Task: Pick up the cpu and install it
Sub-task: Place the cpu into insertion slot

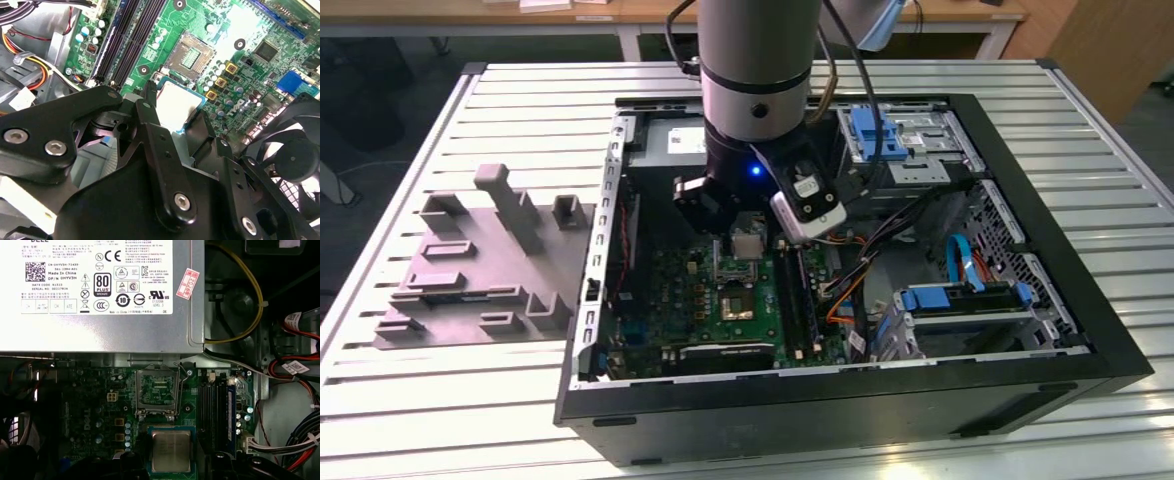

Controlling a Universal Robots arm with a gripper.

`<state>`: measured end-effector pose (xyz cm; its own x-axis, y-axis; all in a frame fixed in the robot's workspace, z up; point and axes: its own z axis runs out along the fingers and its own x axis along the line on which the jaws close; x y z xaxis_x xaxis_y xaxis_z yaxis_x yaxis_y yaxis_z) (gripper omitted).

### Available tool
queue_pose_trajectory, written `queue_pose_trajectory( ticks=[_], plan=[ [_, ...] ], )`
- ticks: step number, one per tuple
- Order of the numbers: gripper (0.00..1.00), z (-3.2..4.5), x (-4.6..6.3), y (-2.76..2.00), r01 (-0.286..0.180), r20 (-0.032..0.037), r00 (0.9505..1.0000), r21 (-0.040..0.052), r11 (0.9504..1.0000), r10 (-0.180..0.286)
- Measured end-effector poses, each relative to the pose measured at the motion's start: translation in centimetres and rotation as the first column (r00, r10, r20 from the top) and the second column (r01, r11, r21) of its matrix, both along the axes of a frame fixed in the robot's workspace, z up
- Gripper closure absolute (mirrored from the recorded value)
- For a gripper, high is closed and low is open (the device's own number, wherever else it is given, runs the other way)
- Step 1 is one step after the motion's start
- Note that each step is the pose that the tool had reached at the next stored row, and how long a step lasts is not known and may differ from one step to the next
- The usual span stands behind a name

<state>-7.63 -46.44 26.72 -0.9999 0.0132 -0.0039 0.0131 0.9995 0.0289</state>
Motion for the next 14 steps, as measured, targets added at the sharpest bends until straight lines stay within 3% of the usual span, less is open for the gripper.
queue_pose_trajectory(
  ticks=[14],
  plan=[
    [0.53, -0.3, -0.02, -0.34, 0.0, 0.0, 1.0, 0.0004, 1.0, 0.0]
  ],
)
